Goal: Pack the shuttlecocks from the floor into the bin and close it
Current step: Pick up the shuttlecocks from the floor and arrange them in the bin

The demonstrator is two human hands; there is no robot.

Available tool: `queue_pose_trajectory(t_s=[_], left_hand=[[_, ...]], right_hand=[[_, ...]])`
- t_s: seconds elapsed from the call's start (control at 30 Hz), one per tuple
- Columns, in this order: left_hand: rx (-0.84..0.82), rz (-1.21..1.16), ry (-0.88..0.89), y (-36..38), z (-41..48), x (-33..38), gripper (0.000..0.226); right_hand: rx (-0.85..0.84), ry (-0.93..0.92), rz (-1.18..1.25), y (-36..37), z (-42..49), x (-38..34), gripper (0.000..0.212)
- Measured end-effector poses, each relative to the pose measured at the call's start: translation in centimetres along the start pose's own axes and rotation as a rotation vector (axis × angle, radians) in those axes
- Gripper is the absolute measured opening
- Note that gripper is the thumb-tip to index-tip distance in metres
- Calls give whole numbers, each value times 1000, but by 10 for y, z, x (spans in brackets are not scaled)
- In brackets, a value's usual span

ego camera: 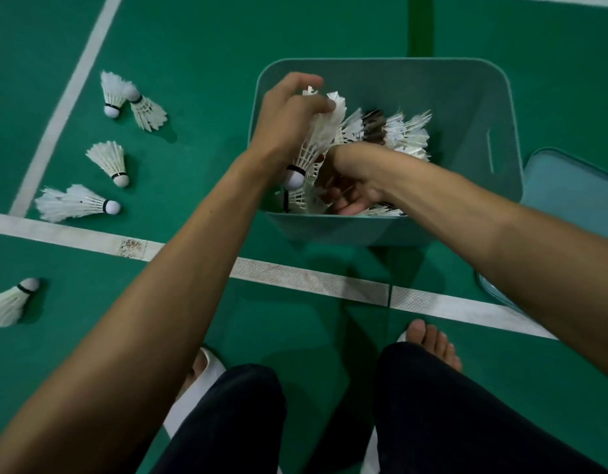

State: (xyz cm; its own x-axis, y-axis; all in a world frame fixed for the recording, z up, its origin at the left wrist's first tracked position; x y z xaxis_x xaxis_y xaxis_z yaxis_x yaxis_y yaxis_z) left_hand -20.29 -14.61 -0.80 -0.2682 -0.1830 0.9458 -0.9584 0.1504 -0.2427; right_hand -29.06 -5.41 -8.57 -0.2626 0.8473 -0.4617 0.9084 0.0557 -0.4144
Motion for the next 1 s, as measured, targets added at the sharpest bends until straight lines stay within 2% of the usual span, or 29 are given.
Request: queue_pose_trajectory(t_s=[0.07,0.1,0.27,0.5,0.6,0.73,0.9,1.0], left_hand=[[8,13,-18,-2,0,-3,46],[6,3,-25,-3,2,-4,47],[-54,-68,-2,-3,7,5,25],[-69,-168,-3,-3,12,5,20],[-65,-143,-2,-6,13,1,20],[-72,-105,26,-6,11,0,22],[-66,-110,28,-7,12,0,26],[-76,-67,38,-6,12,-1,22]], right_hand=[[15,1,19,2,3,-3,28],[17,5,22,4,3,-3,27],[-3,62,-14,20,14,9,33],[-21,52,34,30,25,5,33],[71,-29,0,21,26,-4,29],[243,-222,-238,3,17,-24,17],[140,-188,-184,2,11,-24,33],[120,-157,-107,-23,5,-27,33]])
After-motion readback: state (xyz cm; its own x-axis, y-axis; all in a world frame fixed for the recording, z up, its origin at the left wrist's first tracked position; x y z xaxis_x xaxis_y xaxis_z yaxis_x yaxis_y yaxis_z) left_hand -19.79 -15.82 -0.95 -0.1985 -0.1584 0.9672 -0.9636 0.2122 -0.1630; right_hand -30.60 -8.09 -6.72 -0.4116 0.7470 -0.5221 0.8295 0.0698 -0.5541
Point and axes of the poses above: each hand's wrist, its own z-axis towards the middle knuckle, its own y-axis out of the palm, x = y × z, the point moved 10 cm from there along z, towards the middle knuckle, and after that the axes turned 12 degrees about x, right-handed, at the moved point
